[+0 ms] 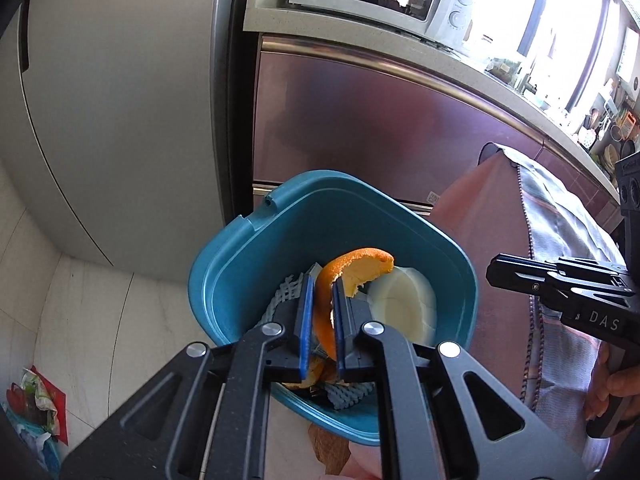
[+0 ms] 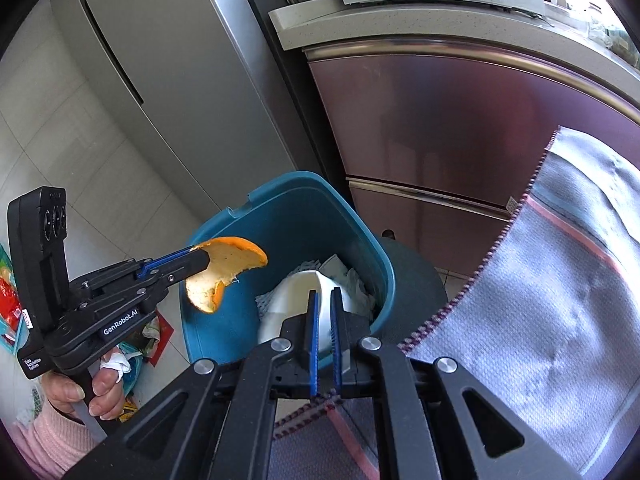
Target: Collect trash
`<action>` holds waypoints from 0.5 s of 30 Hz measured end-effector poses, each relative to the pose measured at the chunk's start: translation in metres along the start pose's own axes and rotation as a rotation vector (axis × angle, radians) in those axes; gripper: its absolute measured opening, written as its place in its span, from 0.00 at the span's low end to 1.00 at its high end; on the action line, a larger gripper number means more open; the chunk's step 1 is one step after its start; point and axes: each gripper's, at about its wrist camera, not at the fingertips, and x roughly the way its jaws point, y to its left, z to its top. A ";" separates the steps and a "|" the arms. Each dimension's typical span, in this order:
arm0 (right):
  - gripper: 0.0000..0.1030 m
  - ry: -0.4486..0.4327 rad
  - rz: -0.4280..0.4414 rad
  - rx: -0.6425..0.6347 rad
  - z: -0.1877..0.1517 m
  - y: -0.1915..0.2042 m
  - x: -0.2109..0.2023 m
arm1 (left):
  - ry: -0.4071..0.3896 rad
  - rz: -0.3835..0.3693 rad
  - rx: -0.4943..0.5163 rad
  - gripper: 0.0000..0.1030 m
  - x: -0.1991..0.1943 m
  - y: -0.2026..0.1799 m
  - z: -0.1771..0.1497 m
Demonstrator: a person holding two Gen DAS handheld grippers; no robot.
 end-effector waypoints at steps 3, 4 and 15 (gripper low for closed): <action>0.08 -0.006 0.000 0.004 0.002 0.001 0.001 | 0.005 -0.002 0.003 0.14 0.004 0.000 0.000; 0.08 -0.007 0.005 0.009 0.002 0.001 0.001 | 0.005 -0.004 0.004 0.17 0.005 0.000 0.000; 0.28 -0.083 0.040 0.033 -0.023 -0.004 -0.038 | -0.044 -0.065 0.039 0.32 -0.014 -0.013 -0.004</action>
